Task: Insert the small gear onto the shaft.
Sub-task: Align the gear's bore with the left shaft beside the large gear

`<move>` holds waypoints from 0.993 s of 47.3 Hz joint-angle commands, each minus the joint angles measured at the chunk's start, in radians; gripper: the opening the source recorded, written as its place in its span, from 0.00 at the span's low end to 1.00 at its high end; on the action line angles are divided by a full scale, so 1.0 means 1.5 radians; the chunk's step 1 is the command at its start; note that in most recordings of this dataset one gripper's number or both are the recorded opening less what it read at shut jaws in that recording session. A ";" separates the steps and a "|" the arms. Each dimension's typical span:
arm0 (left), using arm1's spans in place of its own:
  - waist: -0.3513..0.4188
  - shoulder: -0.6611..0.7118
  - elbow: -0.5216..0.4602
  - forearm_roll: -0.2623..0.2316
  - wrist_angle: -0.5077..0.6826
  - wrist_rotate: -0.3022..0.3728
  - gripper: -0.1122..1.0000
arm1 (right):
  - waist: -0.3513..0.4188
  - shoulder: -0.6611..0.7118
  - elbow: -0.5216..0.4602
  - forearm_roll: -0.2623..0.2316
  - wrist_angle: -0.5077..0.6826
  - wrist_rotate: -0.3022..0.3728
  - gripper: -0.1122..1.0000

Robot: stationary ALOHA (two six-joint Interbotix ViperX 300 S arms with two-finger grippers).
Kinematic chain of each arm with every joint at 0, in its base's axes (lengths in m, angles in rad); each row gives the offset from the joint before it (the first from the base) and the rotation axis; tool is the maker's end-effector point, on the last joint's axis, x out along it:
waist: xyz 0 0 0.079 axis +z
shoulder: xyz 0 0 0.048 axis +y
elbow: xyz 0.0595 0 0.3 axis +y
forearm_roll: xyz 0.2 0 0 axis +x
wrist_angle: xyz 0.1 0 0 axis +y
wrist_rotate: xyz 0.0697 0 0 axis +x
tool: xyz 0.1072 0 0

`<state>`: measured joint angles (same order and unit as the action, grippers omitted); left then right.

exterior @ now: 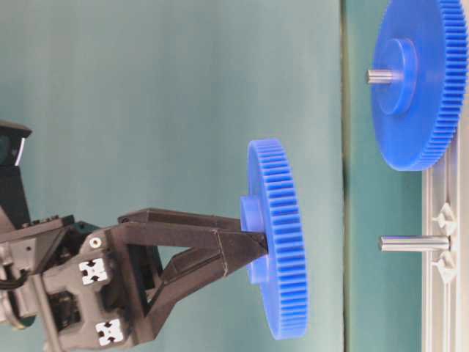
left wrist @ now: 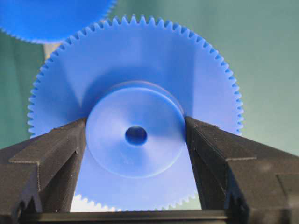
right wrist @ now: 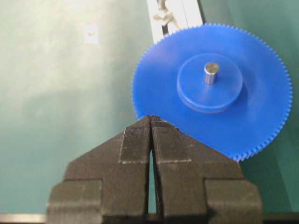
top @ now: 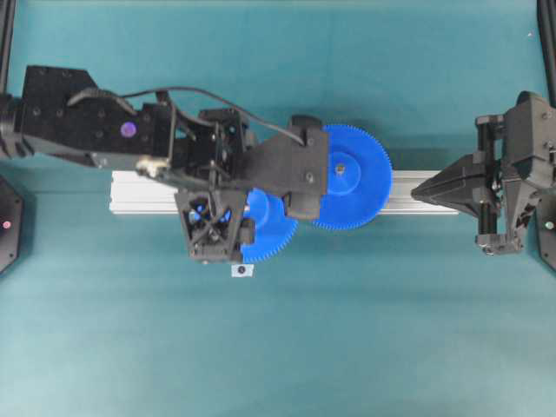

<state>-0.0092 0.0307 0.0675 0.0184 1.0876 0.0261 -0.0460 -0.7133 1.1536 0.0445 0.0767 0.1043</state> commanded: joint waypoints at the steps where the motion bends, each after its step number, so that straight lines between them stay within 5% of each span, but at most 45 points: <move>1: 0.012 -0.025 -0.007 0.002 -0.002 0.005 0.72 | -0.001 -0.001 -0.005 0.001 -0.006 0.006 0.12; 47: 0.046 0.025 0.017 0.002 -0.002 0.055 0.72 | -0.001 -0.003 -0.004 0.001 -0.006 0.006 0.12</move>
<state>0.0568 0.0874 0.1028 0.0184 1.0891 0.1058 -0.0445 -0.7164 1.1566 0.0445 0.0767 0.1043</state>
